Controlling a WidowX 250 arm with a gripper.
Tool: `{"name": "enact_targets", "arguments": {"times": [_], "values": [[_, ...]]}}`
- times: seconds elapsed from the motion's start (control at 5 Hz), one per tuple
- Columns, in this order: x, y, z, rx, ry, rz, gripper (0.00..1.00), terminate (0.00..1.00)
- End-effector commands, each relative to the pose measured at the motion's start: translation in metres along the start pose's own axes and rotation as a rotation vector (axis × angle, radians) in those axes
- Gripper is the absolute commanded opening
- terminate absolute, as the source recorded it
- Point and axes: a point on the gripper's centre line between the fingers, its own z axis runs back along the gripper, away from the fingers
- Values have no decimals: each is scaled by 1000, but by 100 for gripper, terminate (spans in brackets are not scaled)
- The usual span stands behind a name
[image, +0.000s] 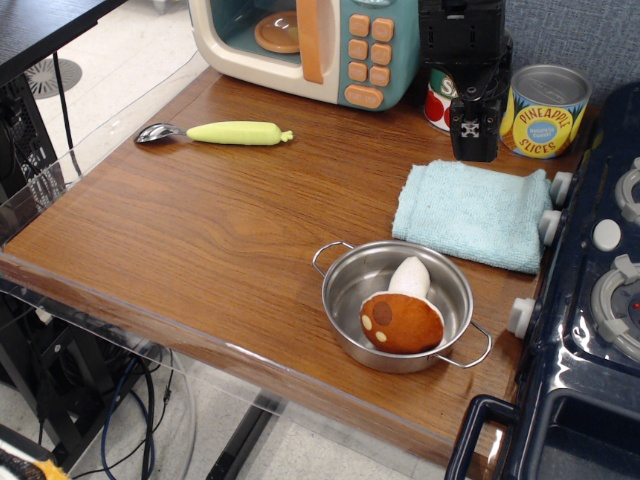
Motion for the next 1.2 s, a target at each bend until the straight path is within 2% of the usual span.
{"name": "enact_targets", "arguments": {"times": [0.0, 0.2, 0.4, 0.6, 0.8, 1.0], "values": [[0, 0, 0, 0, 0, 0, 100, 0], [13, 10, 13, 12, 2, 46, 100, 0], [15, 28, 26, -27, -20, 25, 100, 0], [21, 52, 35, -21, -23, 15, 100, 0], [28, 83, 30, 7, -64, -11, 100, 0], [32, 106, 14, 56, -88, -41, 100, 0]]}}
